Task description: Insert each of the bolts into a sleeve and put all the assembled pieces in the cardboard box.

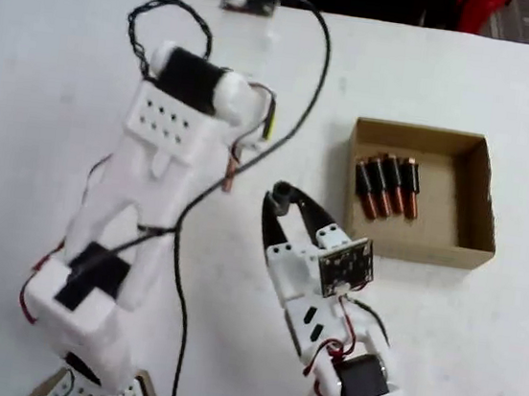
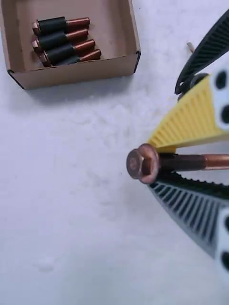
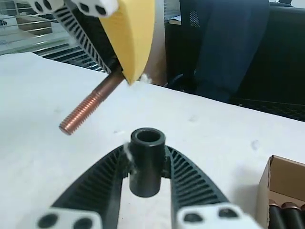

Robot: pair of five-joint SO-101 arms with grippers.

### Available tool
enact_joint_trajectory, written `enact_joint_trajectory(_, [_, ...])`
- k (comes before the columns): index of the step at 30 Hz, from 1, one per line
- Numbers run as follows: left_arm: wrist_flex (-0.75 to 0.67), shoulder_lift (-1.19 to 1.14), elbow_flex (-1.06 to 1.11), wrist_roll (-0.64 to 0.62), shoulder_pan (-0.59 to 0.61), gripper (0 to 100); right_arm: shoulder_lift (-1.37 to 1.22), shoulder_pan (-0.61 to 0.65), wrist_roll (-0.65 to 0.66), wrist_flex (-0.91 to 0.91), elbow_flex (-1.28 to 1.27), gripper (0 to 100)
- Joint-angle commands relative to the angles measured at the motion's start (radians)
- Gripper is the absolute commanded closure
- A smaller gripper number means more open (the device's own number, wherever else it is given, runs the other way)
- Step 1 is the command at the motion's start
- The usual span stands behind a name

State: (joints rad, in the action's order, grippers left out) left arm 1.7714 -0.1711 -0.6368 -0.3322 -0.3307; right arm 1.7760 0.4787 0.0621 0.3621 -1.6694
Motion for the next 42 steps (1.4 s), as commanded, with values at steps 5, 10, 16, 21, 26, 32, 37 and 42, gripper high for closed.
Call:
enact_joint_trajectory(5, [-0.097,0.289,0.158,0.071,-0.024,98,0.024,0.013,-0.008,-0.001,-0.021,98.1])
enact_joint_trajectory(10, [-0.204,0.463,0.322,0.115,-0.028,98,0.024,0.038,-0.008,-0.007,-0.021,98.1])
enact_joint_trajectory(16, [-0.423,0.700,0.611,0.123,-0.028,98,0.024,0.119,-0.008,-0.015,-0.021,98.1])
enact_joint_trajectory(21, [-0.644,0.883,0.868,0.123,-0.027,98,0.024,0.120,-0.008,-0.051,-0.021,98.1])
enact_joint_trajectory(26, [-0.833,1.036,1.059,0.123,-0.030,98,0.024,0.120,-0.008,-0.050,-0.021,98.1])
enact_joint_trajectory(32, [-1.033,1.155,1.283,0.115,-0.059,98,0.024,0.122,-0.008,-0.035,-0.021,98.1])
enact_joint_trajectory(37, [-1.154,1.241,1.409,0.118,-0.148,98,0.024,0.122,-0.008,-0.030,-0.021,98.1])
enact_joint_trajectory(42, [-1.201,1.311,1.470,0.120,-0.176,98,0.024,0.122,-0.008,-0.022,-0.021,98.1])
